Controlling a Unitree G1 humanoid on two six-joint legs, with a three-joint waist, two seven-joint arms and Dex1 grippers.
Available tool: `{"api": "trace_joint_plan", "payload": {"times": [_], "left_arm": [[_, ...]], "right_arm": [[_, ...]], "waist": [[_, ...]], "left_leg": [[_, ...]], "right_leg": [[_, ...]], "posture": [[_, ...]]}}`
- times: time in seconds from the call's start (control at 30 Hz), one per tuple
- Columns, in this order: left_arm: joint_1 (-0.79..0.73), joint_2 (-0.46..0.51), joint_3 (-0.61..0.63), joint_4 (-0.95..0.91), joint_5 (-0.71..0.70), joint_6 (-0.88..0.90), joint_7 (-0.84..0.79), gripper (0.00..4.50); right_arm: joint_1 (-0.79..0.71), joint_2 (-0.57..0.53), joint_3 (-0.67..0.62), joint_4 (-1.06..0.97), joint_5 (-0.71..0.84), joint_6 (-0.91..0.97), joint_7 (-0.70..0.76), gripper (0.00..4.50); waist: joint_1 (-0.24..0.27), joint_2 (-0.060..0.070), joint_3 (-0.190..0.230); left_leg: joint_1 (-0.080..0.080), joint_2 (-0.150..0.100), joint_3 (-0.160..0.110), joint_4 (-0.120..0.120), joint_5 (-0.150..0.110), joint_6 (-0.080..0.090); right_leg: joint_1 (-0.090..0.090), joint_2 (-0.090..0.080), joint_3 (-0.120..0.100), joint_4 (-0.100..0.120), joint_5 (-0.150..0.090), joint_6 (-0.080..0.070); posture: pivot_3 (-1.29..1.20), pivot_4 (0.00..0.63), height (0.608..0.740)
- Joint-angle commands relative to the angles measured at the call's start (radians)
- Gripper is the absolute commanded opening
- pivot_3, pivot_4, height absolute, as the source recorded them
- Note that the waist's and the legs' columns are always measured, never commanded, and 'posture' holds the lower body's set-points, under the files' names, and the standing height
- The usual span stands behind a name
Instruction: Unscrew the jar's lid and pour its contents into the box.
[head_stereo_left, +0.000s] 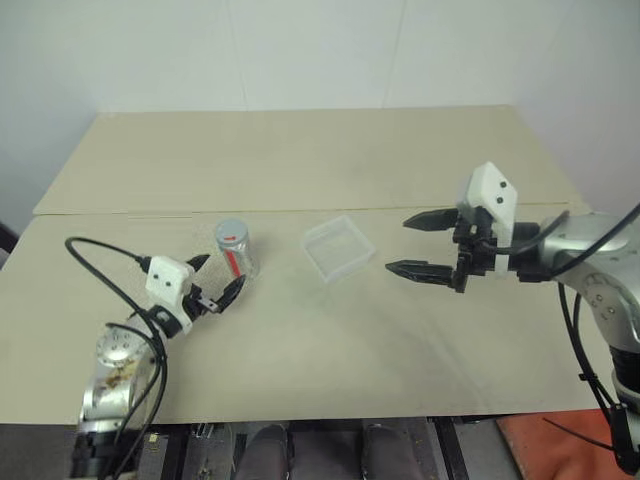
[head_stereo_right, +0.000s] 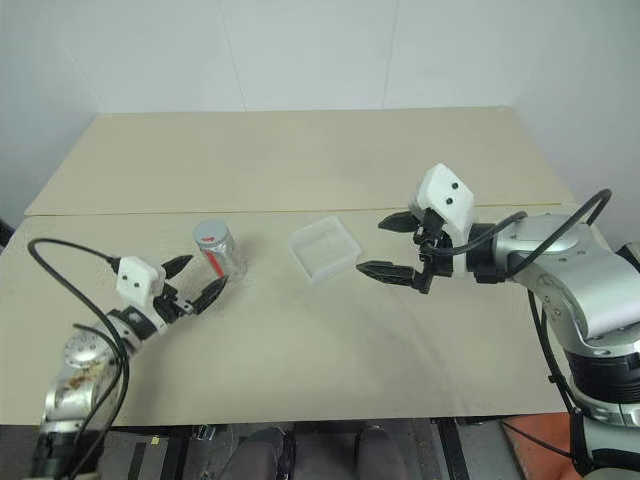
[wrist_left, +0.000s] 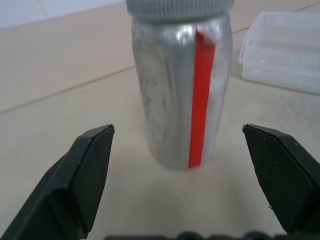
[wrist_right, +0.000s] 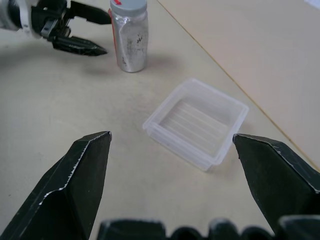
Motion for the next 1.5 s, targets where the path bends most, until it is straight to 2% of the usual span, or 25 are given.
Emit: {"api": "trace_joint_plan", "payload": {"times": [0.03, 0.27, 0.47, 1.5], "left_arm": [[0.035, -0.057, -0.006, -0.09, 0.065, -0.05, 0.128, 4.47], [0.079, -0.17, -0.075, -0.125, 0.135, -0.102, 0.24, 4.47], [0.032, -0.236, -0.116, -0.074, 0.21, -0.17, 0.344, 4.47], [-0.124, -0.294, -0.16, 0.094, 0.219, -0.182, 0.418, 4.47]], "right_arm": [[-0.002, -0.014, -0.047, -0.037, 0.015, -0.02, -0.001, 4.5], [0.036, -0.021, -0.076, -0.071, 0.035, -0.045, 0.025, 4.5], [0.049, -0.021, -0.085, -0.085, 0.051, -0.046, 0.024, 4.5], [0.077, -0.037, -0.157, -0.139, 0.156, -0.044, 0.002, 4.5]], "waist": [[0.005, 0.0, 0.0], [0.023, 0.0, 0.0], [0.022, -0.001, 0.0], [0.022, -0.001, 0.0]], "left_leg": [[0.0, 0.0, 0.0, 0.0, 0.0, 0.0], [0.0, -0.001, 0.001, 0.0, 0.0, 0.0], [0.0, -0.001, 0.003, 0.0, 0.0, 0.0], [0.0, -0.001, 0.003, 0.001, 0.0, 0.0]], "right_leg": [[0.0, 0.0, 0.0, 0.0, 0.0, 0.0], [0.0, -0.001, 0.0, 0.0, 0.0, 0.0], [0.0, -0.001, 0.001, -0.001, 0.0, 0.0], [0.0, 0.0, 0.002, 0.0, 0.001, 0.001]], "posture": [[0.0, 0.15, 0.74], [0.0, 0.15, 0.74], [0.0, 0.15, 0.74], [0.0, 0.15, 0.74]]}}
